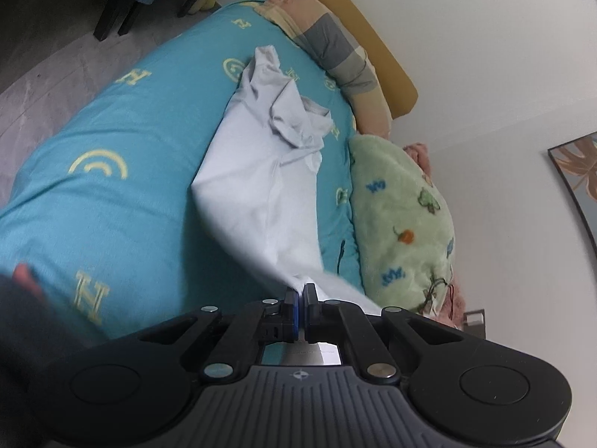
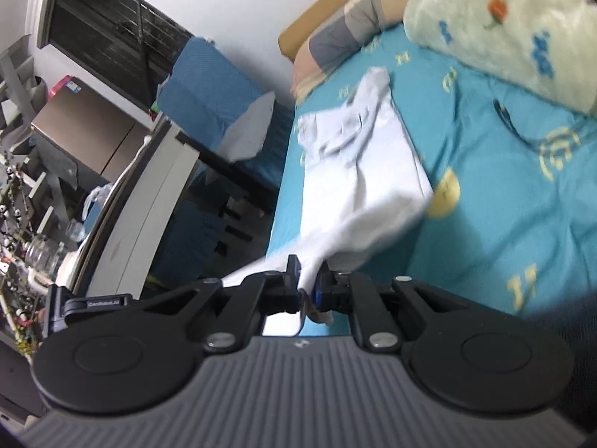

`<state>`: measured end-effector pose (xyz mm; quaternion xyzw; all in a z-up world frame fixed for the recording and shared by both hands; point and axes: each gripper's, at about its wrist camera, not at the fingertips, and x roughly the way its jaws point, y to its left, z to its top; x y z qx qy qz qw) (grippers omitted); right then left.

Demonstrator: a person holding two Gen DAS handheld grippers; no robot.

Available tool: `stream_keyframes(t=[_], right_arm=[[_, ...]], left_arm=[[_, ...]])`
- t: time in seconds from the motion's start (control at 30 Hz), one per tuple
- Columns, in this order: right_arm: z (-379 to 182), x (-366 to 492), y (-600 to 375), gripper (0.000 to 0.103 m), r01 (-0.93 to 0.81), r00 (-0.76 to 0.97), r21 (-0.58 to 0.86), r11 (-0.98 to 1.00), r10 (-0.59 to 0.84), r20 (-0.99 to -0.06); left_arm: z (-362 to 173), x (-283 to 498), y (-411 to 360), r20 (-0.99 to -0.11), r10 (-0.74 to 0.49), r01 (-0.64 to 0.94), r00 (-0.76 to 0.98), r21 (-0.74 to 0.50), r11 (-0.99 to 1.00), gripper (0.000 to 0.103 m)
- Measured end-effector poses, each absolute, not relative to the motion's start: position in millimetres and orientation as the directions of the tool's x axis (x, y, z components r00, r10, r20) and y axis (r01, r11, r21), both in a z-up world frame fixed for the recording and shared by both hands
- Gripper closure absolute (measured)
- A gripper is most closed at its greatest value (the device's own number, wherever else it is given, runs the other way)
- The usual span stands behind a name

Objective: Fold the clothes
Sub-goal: 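Grasp the hem with both grippers and fold it up toward the collar, then open both grippers and release the folded hem onto the shirt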

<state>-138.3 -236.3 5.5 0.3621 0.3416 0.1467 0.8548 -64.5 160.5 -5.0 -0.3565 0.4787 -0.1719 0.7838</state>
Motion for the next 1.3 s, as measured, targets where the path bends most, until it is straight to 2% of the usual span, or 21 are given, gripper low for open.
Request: stream_keyframes(t=[0.23,0.33,0.63,0.83,0.9,0.93,0.97,1.03,1.1,1.17,1.3], right_arm=[[-6,-18,-240,0.092,0.017,0.769,0.642,0.766,0.4,-0.498],[-17,40,-235,0.092,0.015,0.774,0.574,0.818,0.354,-0.525],[-87,163,-215,0.091,-0.024,0.779,0.434,0.9,0.289,-0.556],[-125,187,-208,0.089,-0.021,0.754,0.398,0.917,0.276,-0.595],[-126,186,-206,0.083,-0.041,0.745,0.374,0.927,0.277,-0.606],[-125,184,-205,0.069,-0.05,0.744,0.362,0.931,0.276,-0.608],[-121,181,-203,0.046,-0.055,0.747,0.347,0.936,0.269,-0.608],[-111,172,-201,0.021,-0.072,0.763,0.337,0.939,0.269,-0.588],[-99,160,-200,0.023,-0.082,0.775,0.349,0.933,0.28,-0.566],[-87,147,-200,0.023,-0.08,0.784,0.354,0.932,0.278,-0.555],[-60,111,-199,0.023,-0.085,0.813,0.346,0.934,0.266,-0.518]], left_arm=[[0,52,127,-0.648,-0.513,-0.022,0.563,-0.633,0.774,0.101],[-6,101,105,-0.652,-0.424,0.012,0.629,-0.537,0.844,0.1],[-82,207,72,-0.659,-0.27,0.065,0.702,-0.319,0.946,0.1],[-120,231,71,-0.7,-0.254,0.072,0.668,-0.279,0.958,0.096],[-118,230,68,-0.702,-0.259,0.088,0.663,-0.271,0.958,0.083],[-115,227,67,-0.697,-0.265,0.099,0.666,-0.269,0.958,0.064],[-109,221,65,-0.687,-0.264,0.111,0.677,-0.259,0.96,0.046],[-95,206,60,-0.658,-0.26,0.141,0.706,-0.229,0.963,0.039],[-78,189,55,-0.634,-0.256,0.165,0.73,-0.199,0.966,0.036],[-62,168,51,-0.61,-0.238,0.175,0.756,-0.162,0.971,0.025],[-33,121,46,-0.573,-0.206,0.176,0.793,-0.108,0.978,0.021]])
